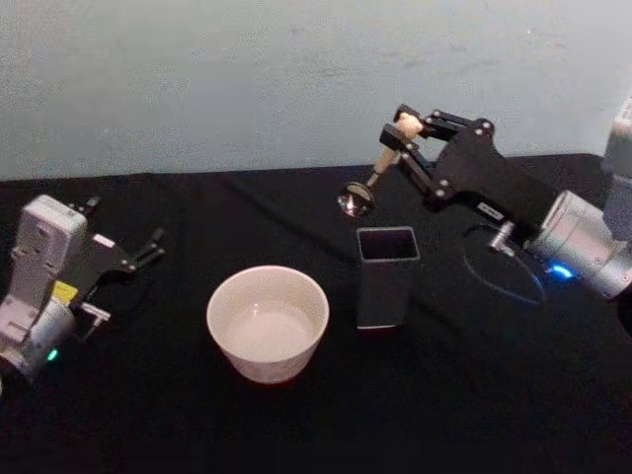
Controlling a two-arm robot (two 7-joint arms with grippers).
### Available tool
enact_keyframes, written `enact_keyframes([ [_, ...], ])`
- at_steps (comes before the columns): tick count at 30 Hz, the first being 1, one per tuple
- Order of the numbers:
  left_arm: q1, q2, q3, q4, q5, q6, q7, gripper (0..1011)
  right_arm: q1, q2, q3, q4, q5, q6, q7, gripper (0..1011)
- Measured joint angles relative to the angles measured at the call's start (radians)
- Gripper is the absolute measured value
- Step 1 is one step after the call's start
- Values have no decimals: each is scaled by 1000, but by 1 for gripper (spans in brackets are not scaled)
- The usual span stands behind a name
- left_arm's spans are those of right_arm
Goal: Pick up the stirring spoon with one hand, stir inside the cup, then place it back in its original position.
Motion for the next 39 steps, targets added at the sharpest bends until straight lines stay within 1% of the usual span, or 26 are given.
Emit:
enact_keyframes([
  [4, 0, 0, 0, 0, 0, 0, 0, 1001, -19, 22, 11, -11, -1, 8, -4, 214],
  [7, 0, 0, 0, 0, 0, 0, 0, 1001, -27, 31, 14, -12, -4, 10, -4, 214],
  [14, 0, 0, 0, 0, 0, 0, 0, 1002, -37, 42, 19, -12, -13, 12, -4, 214],
  [30, 0, 0, 0, 0, 0, 0, 0, 1001, -48, 44, 23, 5, -17, 16, -3, 214],
  [39, 0, 0, 0, 0, 0, 0, 0, 1001, -44, 35, 12, 30, -21, 22, -2, 214],
])
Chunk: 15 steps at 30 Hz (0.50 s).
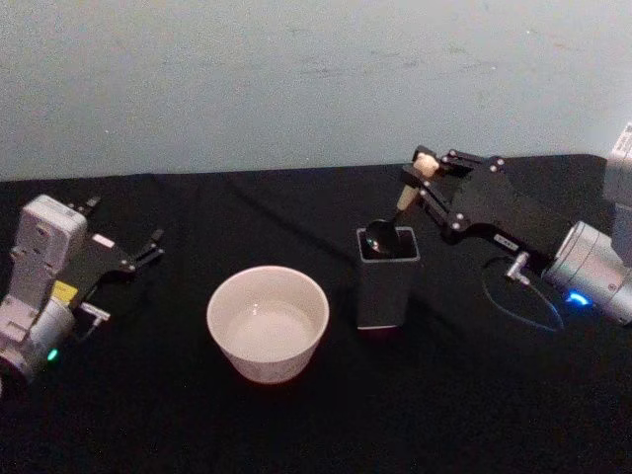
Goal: Pick up the stirring spoon with one hand, stir inside the cup, then place it back in its original position.
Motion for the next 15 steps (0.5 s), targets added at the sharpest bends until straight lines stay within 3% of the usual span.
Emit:
enact_keyframes([
  [15, 0, 0, 0, 0, 0, 0, 0, 1001, 35, -26, -54, 83, -31, 69, -3, 214],
])
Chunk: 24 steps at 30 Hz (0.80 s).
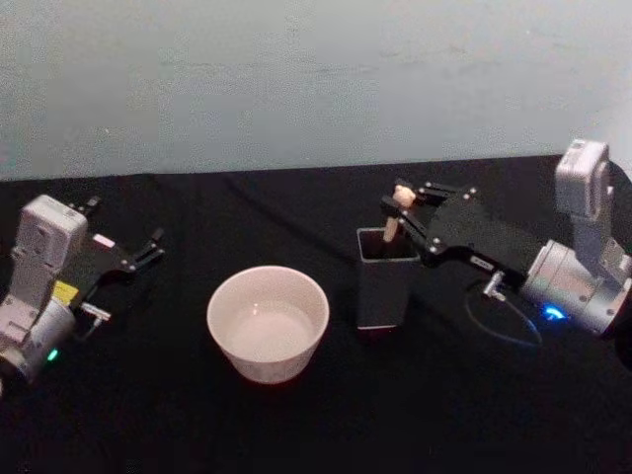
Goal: Pick up the stirring spoon with one hand, stir inside the cup, then place it back in its original position.
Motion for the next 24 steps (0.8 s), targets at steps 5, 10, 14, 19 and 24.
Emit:
enact_keyframes([
  [5, 0, 0, 0, 0, 0, 0, 0, 1001, 9, -11, -11, 25, -4, 23, -13, 214],
  [10, 0, 0, 0, 0, 0, 0, 0, 1001, 17, -22, -20, 50, -13, 41, -25, 214],
  [14, 0, 0, 0, 0, 0, 0, 0, 1001, 18, -26, -24, 62, -18, 49, -30, 214],
  [19, 0, 0, 0, 0, 0, 0, 0, 1001, 18, -30, -28, 69, -24, 54, -35, 214],
  [24, 0, 0, 0, 0, 0, 0, 0, 1001, 17, -34, -29, 70, -32, 56, -46, 214],
])
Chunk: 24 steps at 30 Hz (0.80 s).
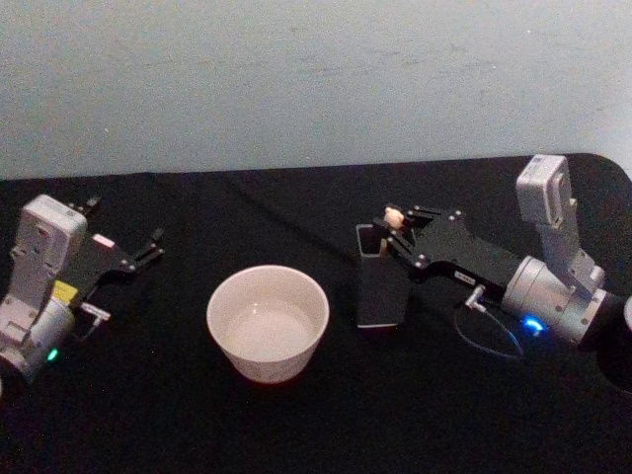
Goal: Pick up the stirring spoon with one hand, stir inside the cup, then place it back in its original position.
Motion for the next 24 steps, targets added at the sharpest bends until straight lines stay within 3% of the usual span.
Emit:
enact_keyframes([
  [15, 0, 0, 0, 0, 0, 0, 0, 1001, -1, 0, 0, 0, 0, 0, 0, 227],
  [24, 0, 0, 0, 0, 0, 0, 0, 1001, -1, 1, 0, 0, 1, -1, 1, 491],
])
